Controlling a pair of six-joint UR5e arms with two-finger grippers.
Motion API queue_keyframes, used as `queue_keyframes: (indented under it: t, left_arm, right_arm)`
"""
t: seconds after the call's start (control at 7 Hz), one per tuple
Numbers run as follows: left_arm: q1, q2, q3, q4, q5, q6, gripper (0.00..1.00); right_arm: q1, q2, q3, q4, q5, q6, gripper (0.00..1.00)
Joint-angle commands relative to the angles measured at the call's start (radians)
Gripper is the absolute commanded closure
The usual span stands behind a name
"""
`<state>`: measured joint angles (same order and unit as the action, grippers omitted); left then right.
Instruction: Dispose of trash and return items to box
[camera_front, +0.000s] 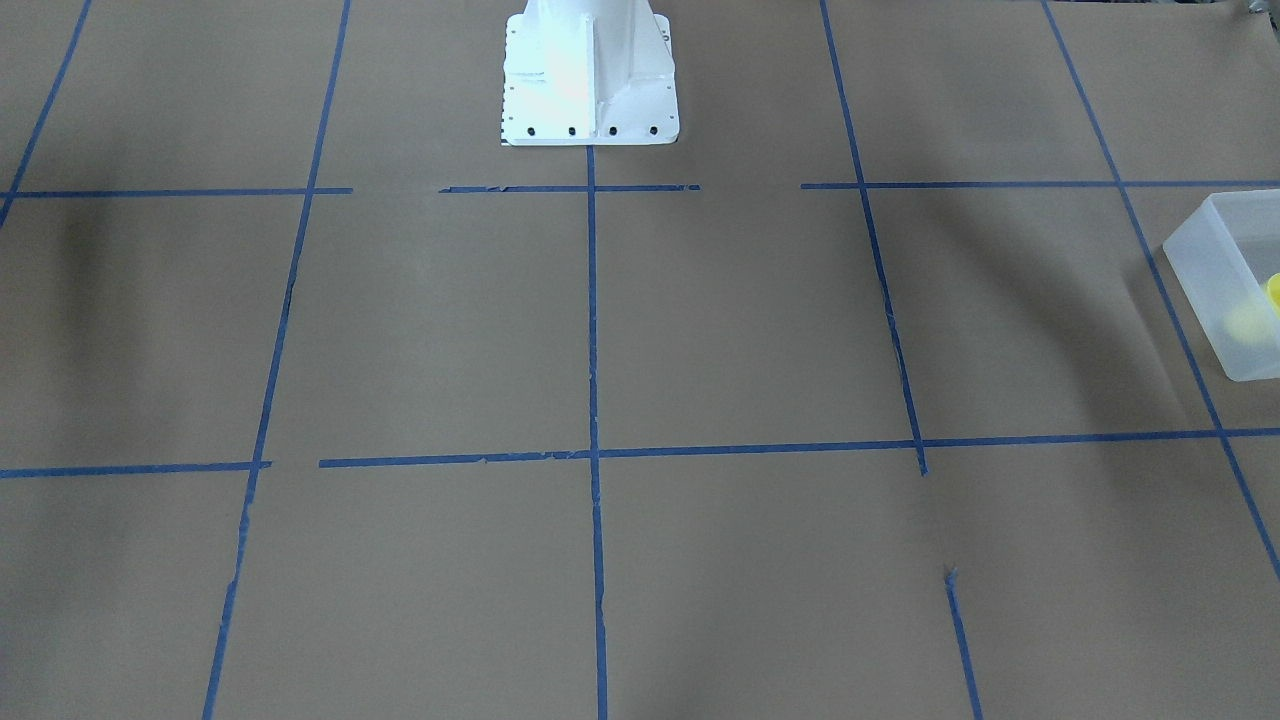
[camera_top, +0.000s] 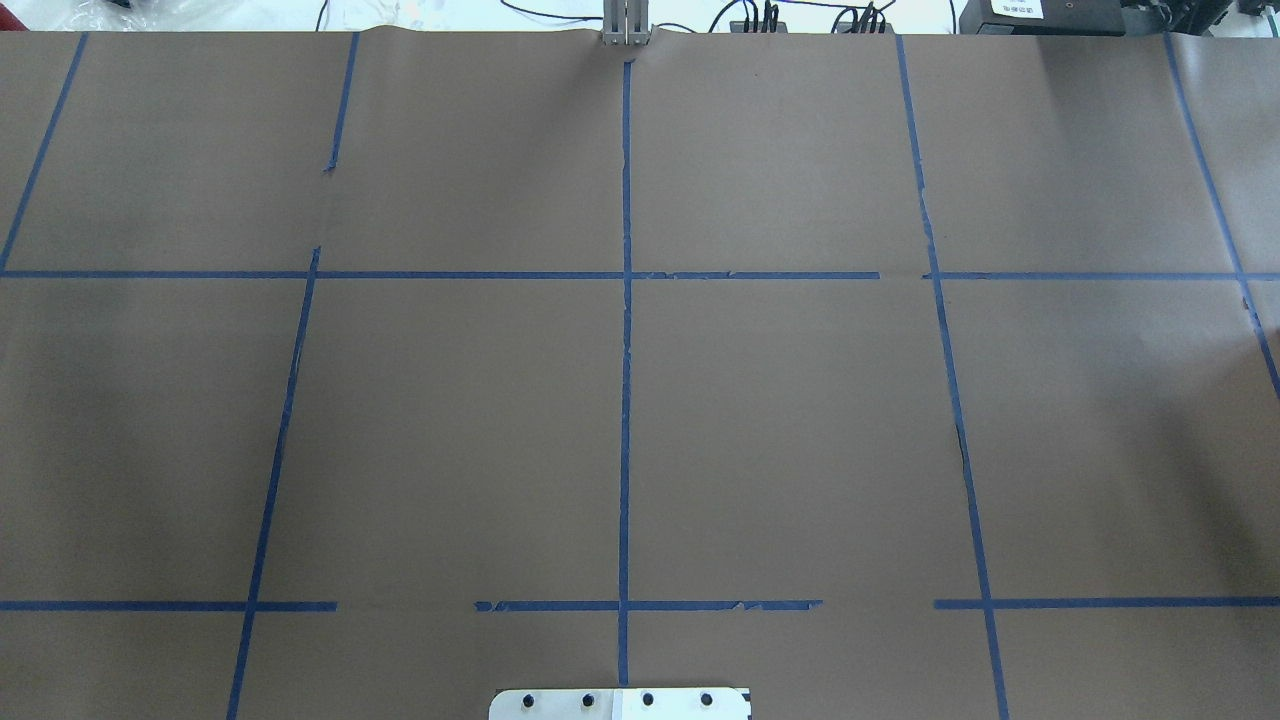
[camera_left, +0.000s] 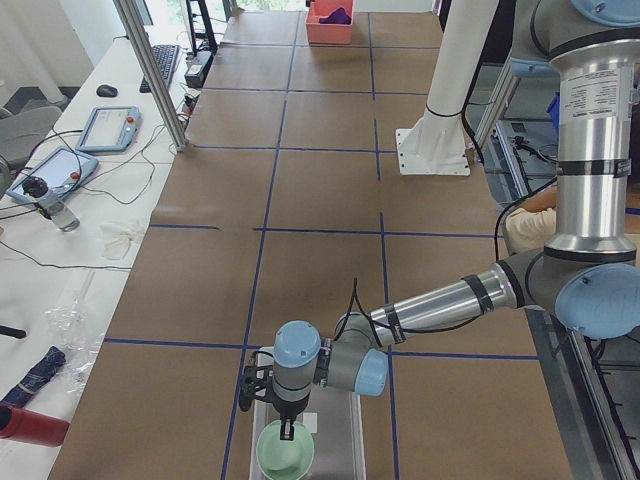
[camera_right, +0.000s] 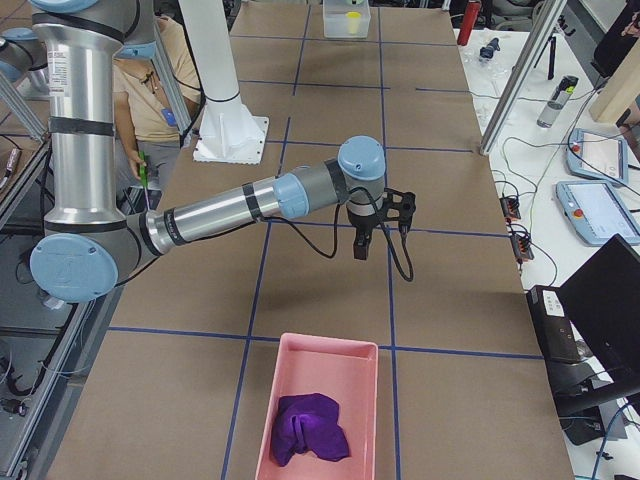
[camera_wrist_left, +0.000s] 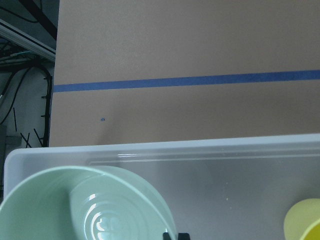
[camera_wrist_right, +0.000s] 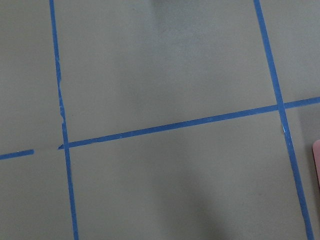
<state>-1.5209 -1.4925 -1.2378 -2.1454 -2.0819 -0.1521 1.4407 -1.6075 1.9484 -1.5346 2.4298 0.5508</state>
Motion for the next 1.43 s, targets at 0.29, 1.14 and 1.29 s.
queue_keyframes:
  t: [0.29, 1.14, 1.29]
  left_arm:
    - [0.002, 0.017, -0.108, -0.053, -0.148, -0.009, 0.00]
    - [0.073, 0.048, -0.650, 0.276, -0.282, -0.115, 0.00]
    - [0.067, 0.054, -0.635, 0.276, -0.279, -0.034, 0.00]
  right_arm:
    - [-0.003, -0.005, 0.007, 0.001, -0.004, 0.003, 0.00]
    - [0.006, -0.002, -0.116, -0.002, -0.038, -0.228, 0.00]
    - [0.007, -0.005, -0.112, 0.001, -0.040, -0.232, 0.00]
